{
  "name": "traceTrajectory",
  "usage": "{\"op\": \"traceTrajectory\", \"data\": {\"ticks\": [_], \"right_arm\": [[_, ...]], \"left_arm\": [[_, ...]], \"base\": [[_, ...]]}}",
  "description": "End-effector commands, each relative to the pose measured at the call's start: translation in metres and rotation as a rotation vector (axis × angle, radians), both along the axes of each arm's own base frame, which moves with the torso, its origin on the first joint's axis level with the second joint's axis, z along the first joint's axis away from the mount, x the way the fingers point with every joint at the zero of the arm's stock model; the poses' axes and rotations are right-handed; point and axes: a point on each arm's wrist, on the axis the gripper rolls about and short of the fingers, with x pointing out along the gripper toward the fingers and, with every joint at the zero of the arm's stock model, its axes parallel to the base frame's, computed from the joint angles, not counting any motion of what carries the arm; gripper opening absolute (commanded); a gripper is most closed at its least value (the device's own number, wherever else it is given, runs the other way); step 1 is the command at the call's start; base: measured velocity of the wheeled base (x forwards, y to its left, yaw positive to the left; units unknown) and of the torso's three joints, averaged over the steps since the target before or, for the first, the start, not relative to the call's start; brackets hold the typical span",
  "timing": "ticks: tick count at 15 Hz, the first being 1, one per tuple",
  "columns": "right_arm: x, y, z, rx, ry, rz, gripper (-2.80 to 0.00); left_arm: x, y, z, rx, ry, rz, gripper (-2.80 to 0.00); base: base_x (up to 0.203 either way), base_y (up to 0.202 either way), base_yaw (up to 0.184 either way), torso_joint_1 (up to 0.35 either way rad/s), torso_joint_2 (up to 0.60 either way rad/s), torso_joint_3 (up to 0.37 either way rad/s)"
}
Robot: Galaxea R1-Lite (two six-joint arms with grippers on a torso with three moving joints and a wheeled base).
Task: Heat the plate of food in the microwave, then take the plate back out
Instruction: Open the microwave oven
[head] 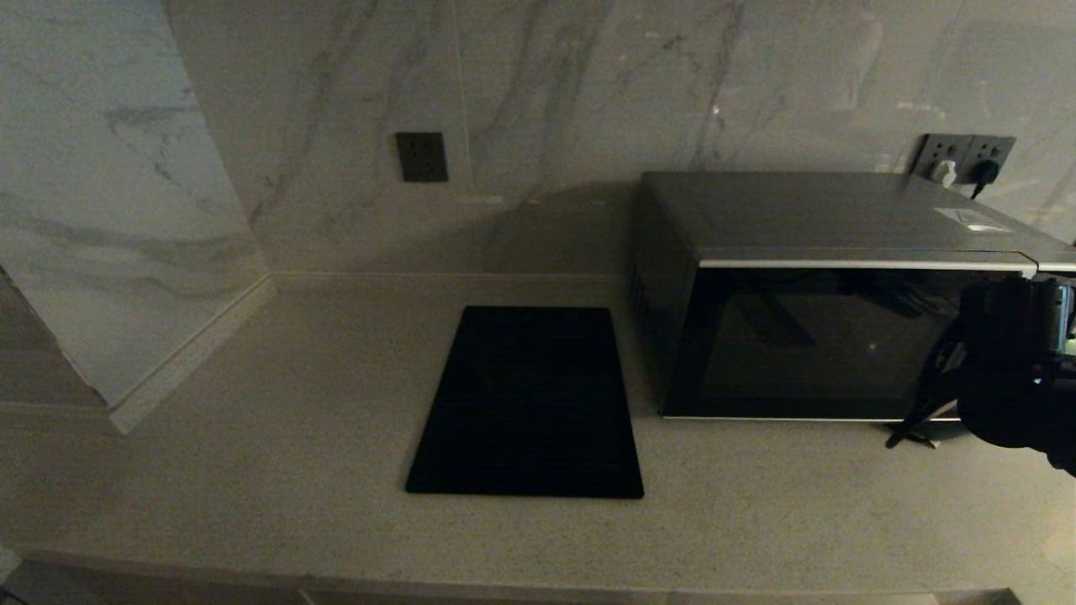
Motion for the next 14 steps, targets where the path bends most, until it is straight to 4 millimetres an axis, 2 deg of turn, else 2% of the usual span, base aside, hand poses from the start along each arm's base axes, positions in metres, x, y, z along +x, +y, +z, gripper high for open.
{"op": "traceTrajectory", "data": {"ticks": [1,9,14], "right_arm": [[0.01,-0.001,-0.007,0.0,0.012,-0.007,0.0],[0.04,-0.011,-0.014,0.006,0.015,-0.017,0.0],[0.049,-0.014,-0.019,0.007,0.019,-0.02,0.0]], "left_arm": [[0.0,0.0,0.0,-0.001,0.001,0.0,-2.8],[0.0,0.0,0.0,-0.001,0.001,0.0,-2.8],[0.0,0.0,0.0,-0.001,0.001,0.0,-2.8]], "base": [[0.0,0.0,0.0,0.0,0.0,0.0],[0.0,0.0,0.0,0.0,0.0,0.0],[0.0,0.0,0.0,0.0,0.0,0.0]]}}
